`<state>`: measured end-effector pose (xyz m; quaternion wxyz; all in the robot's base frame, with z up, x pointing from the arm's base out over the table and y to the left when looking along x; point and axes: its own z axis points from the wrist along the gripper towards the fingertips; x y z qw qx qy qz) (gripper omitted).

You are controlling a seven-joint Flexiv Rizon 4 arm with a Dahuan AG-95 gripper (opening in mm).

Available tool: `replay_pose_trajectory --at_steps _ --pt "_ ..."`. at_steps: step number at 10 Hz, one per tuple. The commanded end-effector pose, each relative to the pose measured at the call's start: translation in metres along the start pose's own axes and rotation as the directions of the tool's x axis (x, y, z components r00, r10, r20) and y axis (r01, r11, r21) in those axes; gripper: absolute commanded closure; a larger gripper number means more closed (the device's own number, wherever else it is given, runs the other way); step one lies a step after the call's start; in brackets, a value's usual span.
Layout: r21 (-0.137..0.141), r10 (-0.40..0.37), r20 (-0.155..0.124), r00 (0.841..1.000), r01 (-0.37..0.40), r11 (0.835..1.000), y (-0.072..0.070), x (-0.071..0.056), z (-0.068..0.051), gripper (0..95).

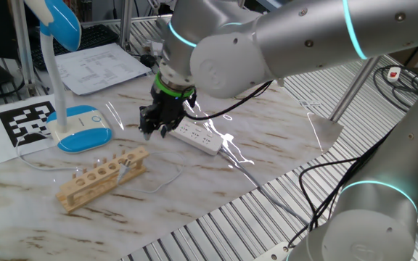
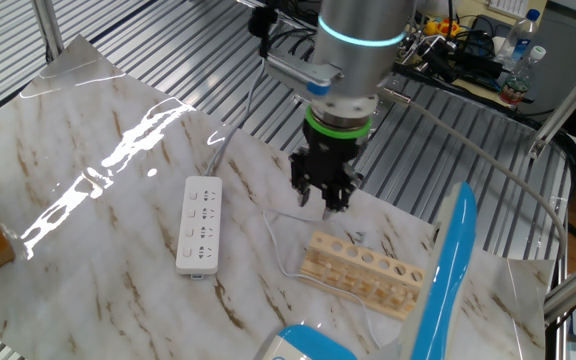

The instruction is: Plug in the power cord of the desk lamp, turn on the socket, and light up the desk lamp

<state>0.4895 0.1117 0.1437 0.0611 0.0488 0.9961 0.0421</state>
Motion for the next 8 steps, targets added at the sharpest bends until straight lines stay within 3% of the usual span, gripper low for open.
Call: replay_pose_trajectory --at_steps 1,4,5,6,7,8 --pt "0.009 0.006 -0.003 1.000 -0.006 1.000 -0.004 -0.004 -0.002 57.0" --pt "0.018 0.019 -0.009 1.000 -0.019 1.000 -0.020 -0.008 -0.011 57.0" --pt "0.036 0.009 -0.011 1.000 -0.009 0.999 -0.021 -0.010 -0.012 57.0" --pt "0.053 0.009 -0.032 0.999 -0.007 0.999 -0.023 -0.010 -0.012 76.0" --pt "0.065 -0.035 -0.057 0.998 0.038 0.997 -0.022 -0.010 -0.014 76.0" --pt "0.052 -0.080 -0.069 0.994 0.084 0.995 -0.023 -0.011 -0.017 76.0"
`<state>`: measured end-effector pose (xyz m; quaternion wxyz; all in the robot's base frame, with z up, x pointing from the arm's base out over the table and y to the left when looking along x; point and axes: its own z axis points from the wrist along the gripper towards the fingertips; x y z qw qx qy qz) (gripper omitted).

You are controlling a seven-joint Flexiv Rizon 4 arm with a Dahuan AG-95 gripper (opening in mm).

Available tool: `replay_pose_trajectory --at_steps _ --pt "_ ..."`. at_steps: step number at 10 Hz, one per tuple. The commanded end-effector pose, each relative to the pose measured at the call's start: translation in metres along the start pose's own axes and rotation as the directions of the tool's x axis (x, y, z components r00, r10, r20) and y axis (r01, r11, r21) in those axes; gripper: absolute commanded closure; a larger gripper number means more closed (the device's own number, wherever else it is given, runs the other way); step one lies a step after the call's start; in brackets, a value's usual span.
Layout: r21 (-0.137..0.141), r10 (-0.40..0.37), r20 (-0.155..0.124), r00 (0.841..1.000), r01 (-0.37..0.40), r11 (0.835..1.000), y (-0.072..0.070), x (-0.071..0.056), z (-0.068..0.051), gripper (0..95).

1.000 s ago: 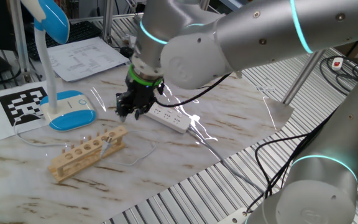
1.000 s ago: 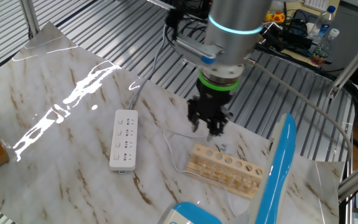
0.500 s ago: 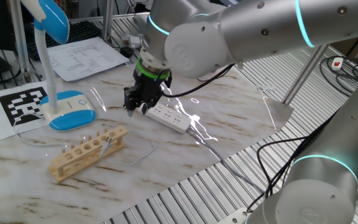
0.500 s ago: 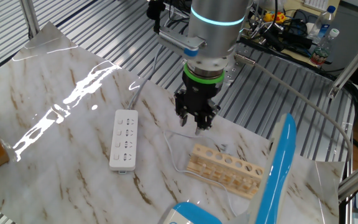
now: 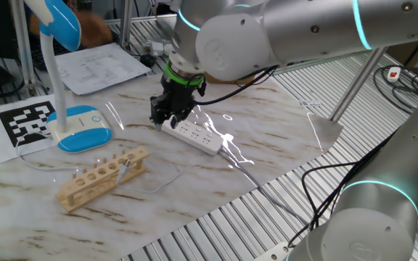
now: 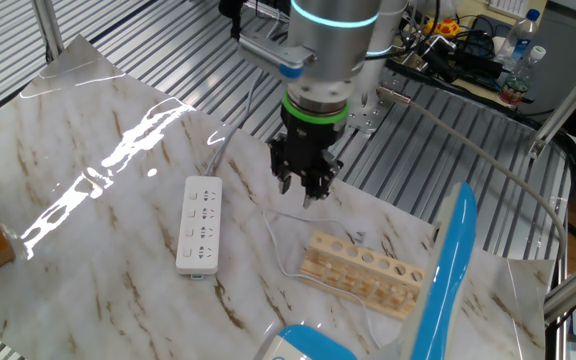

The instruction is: Plug in the power cord of the desk lamp, turn on the socket, and light up the desk lamp

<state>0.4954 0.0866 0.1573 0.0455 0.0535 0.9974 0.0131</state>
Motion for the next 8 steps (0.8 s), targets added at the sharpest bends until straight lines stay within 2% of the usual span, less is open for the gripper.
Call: replay_pose_trajectory --at_steps 1,2,3,4,5,6,8 --pt "0.044 -0.123 -0.042 0.991 0.125 0.991 -0.0010 -0.0043 -0.0050 76.0" --pt "0.074 -0.170 -0.063 0.983 0.174 0.982 -0.0032 -0.0062 -0.0052 95.0" --pt "0.001 -0.206 -0.057 0.977 0.206 0.979 -0.0032 -0.0077 -0.0059 95.0" --pt "-0.037 -0.231 -0.053 0.972 0.229 0.973 -0.0039 -0.0095 -0.0064 95.0" --pt "-0.038 -0.276 -0.045 0.960 0.274 0.961 -0.0045 -0.0099 -0.0061 95.0" --pt "-0.041 -0.275 -0.036 0.961 0.274 0.961 -0.0049 -0.0100 -0.0060 95.0" --pt "-0.089 -0.295 -0.023 0.955 0.291 0.952 -0.0048 -0.0100 -0.0061 95.0"
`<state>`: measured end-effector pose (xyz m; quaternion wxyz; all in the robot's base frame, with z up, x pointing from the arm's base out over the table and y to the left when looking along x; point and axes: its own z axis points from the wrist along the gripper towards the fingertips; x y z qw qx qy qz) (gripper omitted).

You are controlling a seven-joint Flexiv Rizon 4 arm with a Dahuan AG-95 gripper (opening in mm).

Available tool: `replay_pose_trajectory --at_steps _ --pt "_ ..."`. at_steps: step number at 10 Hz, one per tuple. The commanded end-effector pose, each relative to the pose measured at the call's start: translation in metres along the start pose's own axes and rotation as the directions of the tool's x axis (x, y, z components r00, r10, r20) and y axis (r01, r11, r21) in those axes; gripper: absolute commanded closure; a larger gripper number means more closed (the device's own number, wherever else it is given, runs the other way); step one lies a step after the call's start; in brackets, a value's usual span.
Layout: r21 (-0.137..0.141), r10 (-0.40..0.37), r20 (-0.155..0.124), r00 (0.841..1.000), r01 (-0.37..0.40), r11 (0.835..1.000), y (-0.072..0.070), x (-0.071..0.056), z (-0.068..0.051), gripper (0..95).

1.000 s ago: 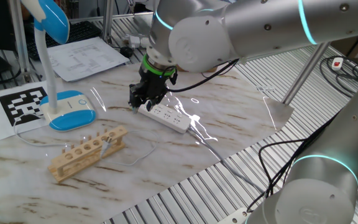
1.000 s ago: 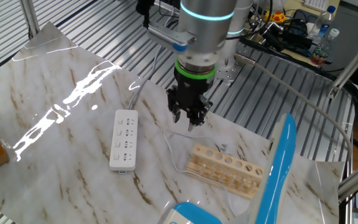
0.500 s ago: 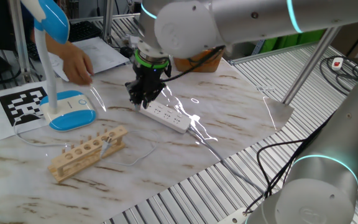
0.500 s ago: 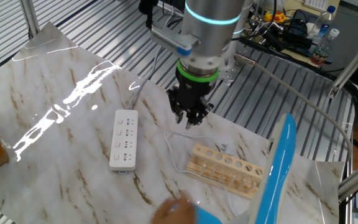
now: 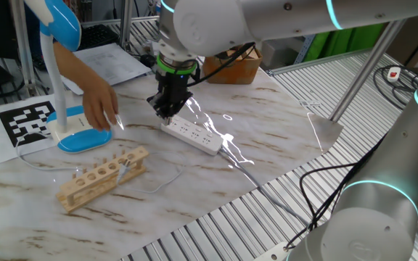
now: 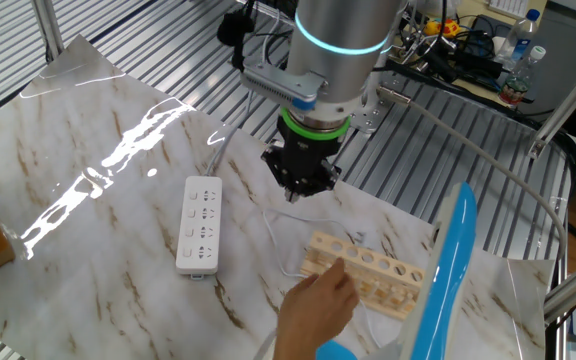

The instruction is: Plug in the power cord of the desk lamp, turn on the socket, and light up the desk lamp

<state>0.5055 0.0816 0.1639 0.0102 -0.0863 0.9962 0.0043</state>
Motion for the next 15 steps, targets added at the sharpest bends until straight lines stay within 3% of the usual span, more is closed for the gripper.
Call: replay_pose_trajectory --at_steps 1,4,5,8,15 --pt "-0.088 -0.029 0.092 0.995 0.038 0.995 -0.0008 0.0014 -0.0003 95.0" --pt "-0.115 -0.055 0.124 0.991 0.069 0.991 -0.0012 0.0015 -0.0004 95.0" --pt "-0.115 -0.050 0.154 0.987 0.068 0.991 -0.0014 0.0021 -0.0020 95.0" --pt "-0.135 -0.050 0.140 0.989 0.069 0.989 -0.0014 0.0023 -0.0034 95.0" --pt "-0.155 -0.045 0.149 0.988 0.069 0.986 -0.0014 0.0019 -0.0034 95.0"
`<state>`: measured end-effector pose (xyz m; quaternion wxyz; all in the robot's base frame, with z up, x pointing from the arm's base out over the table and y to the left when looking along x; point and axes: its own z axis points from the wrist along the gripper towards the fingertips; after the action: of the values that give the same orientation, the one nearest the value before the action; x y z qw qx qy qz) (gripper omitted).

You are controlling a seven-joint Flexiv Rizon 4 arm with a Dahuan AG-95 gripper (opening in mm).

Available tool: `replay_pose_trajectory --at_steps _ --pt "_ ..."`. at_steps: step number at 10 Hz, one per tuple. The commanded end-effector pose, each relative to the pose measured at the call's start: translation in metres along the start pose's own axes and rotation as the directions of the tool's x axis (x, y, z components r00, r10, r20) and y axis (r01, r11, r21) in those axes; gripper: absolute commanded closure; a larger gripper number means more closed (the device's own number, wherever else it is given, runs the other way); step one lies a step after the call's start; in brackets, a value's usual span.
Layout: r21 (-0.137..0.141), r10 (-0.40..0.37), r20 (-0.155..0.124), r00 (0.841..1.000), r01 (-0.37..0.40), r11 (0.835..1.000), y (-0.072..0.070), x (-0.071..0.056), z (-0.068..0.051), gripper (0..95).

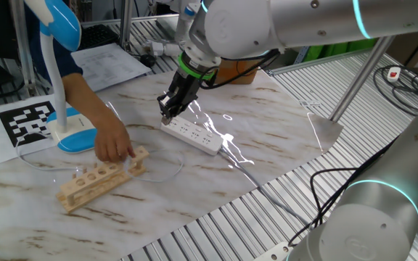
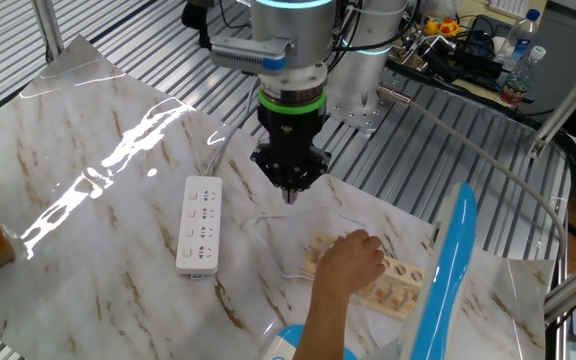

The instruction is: Plug in the power cord of the desk lamp, turn on the socket, and light up the desk lamp

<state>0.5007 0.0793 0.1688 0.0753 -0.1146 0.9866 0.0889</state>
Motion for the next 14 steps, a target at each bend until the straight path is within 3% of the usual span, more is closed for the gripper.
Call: replay_pose_trajectory --at_steps 1,14 --pt "-0.004 0.000 0.002 1.000 0.000 1.000 -0.0006 -0.0028 0.0021 95.0" --pt "-0.018 0.002 0.004 1.000 -0.002 1.000 -0.0013 -0.0035 0.0024 95.0"
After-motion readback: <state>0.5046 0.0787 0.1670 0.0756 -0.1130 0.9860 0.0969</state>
